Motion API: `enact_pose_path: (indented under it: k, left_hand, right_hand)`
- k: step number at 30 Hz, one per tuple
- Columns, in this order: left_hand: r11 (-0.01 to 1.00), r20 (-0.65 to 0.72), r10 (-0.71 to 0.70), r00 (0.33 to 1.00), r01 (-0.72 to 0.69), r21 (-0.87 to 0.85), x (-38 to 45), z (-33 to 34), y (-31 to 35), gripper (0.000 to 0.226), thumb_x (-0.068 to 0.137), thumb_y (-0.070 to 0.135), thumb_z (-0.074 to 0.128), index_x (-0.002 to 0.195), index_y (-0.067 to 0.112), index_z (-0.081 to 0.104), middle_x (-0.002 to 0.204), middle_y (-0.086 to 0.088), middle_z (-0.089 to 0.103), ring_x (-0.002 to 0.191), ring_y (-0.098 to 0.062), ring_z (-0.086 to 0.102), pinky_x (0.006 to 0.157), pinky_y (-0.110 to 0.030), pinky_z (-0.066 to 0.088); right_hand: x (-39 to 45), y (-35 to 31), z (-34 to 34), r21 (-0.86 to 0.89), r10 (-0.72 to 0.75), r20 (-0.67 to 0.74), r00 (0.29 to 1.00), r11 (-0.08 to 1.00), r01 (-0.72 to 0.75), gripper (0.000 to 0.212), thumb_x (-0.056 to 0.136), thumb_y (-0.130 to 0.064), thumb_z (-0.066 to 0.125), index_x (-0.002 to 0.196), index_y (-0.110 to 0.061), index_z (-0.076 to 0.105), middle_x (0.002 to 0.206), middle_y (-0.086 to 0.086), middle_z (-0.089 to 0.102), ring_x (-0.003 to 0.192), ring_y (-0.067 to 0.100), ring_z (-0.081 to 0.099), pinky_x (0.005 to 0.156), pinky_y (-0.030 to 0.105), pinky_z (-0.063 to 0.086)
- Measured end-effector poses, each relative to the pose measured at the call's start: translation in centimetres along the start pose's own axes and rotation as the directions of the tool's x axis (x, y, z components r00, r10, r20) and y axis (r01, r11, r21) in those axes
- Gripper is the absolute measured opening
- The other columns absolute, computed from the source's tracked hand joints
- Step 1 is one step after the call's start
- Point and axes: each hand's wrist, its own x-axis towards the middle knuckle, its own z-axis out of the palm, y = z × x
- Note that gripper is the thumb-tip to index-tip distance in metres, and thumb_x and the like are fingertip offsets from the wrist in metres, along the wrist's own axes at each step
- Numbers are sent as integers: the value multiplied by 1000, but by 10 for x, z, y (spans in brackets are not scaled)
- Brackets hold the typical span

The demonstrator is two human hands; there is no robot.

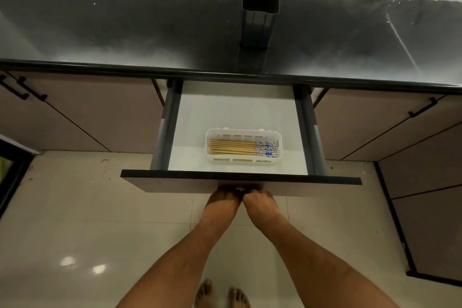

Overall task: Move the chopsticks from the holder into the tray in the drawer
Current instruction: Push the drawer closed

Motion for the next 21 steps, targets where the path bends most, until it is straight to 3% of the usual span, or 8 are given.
enact_pose_path:
  k: [2, 7, 9, 12, 15, 21]
  left_hand:
    - [999, -11, -36, 999, 35, -40, 7, 3, 0, 50, 102, 35, 55, 149, 21, 45, 154, -7, 48, 139, -27, 47, 114, -31, 36]
    - [982, -57, -190, 980, 189, -29, 37, -9, -9, 51, 99, 16, 60, 148, 16, 45, 150, -11, 49, 138, -30, 46, 117, -38, 35]
    - [989, -53, -145, 988, 145, -16, 52, -15, -15, 48, 100, 15, 58, 146, 15, 46, 150, -12, 49, 137, -30, 46, 118, -37, 34]
    - [992, -10, -116, 993, 116, 50, 75, -26, -26, 56, 103, 21, 55, 154, 18, 33, 160, -10, 35, 147, -29, 34, 125, -37, 21]
    - [989, -71, -135, 988, 139, 44, 99, -40, -37, 52, 98, 12, 60, 148, 12, 42, 150, -15, 47, 139, -32, 44, 122, -40, 25]
    - [989, -170, -74, 983, 95, 117, 149, -67, -59, 54, 96, 10, 62, 147, 13, 43, 148, -13, 50, 139, -30, 44, 124, -42, 23]
  right_hand:
    - [7, 1, 0, -12, 10, -7, 1000, 1000, -10, 40, 97, -12, 63, 136, -13, 59, 132, 13, 63, 120, 31, 60, 106, 40, 46]
    - [34, 9, -13, -2, 34, -43, 998, 999, -35, 36, 97, -7, 58, 132, -12, 62, 131, 13, 64, 120, 30, 60, 107, 38, 46]
    - [48, 12, -22, 6, 51, -51, 997, 999, -51, 33, 97, -7, 57, 129, -11, 64, 128, 13, 66, 117, 29, 62, 105, 37, 47]
    - [72, 17, -36, 7, 54, -69, 996, 999, -54, 31, 98, -7, 56, 127, -11, 65, 124, 13, 68, 114, 29, 64, 102, 37, 48]
    - [98, 25, -52, -21, 57, -74, 996, 998, -58, 25, 96, -4, 55, 116, -11, 69, 115, 12, 71, 105, 28, 67, 96, 37, 51]
    - [153, 43, -86, -45, 52, -93, 994, 997, -56, 23, 96, -4, 55, 109, -11, 72, 108, 11, 74, 99, 28, 70, 91, 38, 55]
